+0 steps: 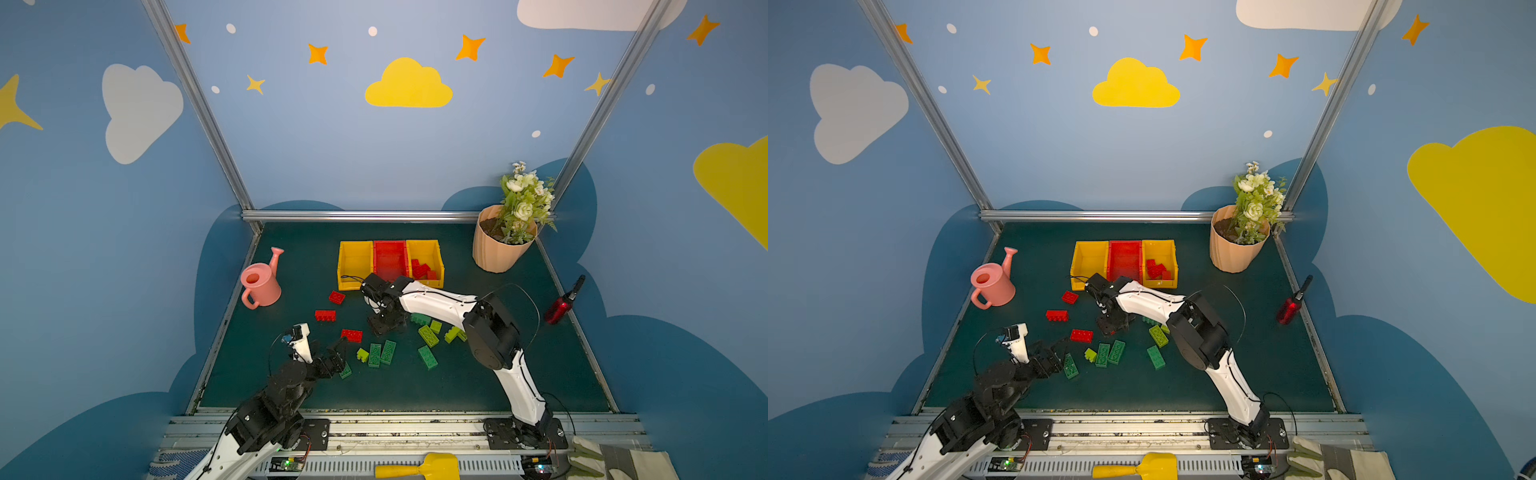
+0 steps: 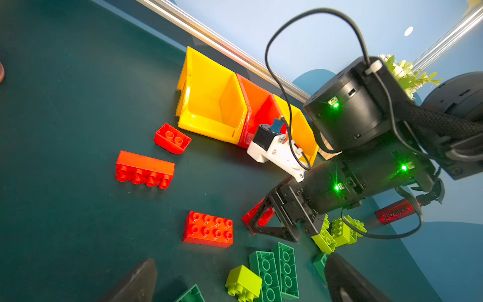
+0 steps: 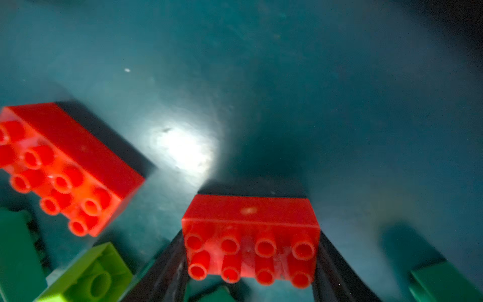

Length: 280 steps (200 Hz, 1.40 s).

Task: Sort the legos into containers by color
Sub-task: Pick up the lego from the center of the table, then place the lego in the container.

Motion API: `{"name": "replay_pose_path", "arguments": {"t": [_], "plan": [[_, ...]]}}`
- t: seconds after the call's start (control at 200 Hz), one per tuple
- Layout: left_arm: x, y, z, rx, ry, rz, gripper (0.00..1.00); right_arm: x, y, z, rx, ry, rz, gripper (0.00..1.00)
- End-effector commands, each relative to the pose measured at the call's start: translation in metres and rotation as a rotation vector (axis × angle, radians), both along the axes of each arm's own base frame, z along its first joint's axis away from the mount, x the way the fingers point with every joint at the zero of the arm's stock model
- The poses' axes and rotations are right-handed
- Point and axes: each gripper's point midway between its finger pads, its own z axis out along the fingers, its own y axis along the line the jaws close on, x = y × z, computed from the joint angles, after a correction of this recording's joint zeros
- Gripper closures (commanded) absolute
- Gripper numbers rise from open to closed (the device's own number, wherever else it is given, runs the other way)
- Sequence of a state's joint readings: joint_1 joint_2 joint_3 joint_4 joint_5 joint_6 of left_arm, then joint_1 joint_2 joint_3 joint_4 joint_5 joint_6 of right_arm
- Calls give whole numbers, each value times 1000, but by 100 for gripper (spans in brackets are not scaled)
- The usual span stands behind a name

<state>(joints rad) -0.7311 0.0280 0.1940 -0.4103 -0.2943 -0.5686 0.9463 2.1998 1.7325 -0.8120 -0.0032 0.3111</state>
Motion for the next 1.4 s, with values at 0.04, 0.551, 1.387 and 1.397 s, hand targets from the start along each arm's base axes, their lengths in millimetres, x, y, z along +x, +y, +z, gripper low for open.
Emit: {"name": "replay_pose_path", "arguments": {"t": [0.04,0.551,1.387,1.397], "plan": [[6,-3,15,9,-43,1,0,18,-20,42,55,-41,-73,46],[69,-67,35,174,70,-77,0,149,-129,117,170,-197,-351,45],[112,-80,15,208,218,-42,0,218,-128,105,269,-167,-408,18],[112,-79,15,207,220,-39,0,217,-128,107,270,-169,-408,17]]}}
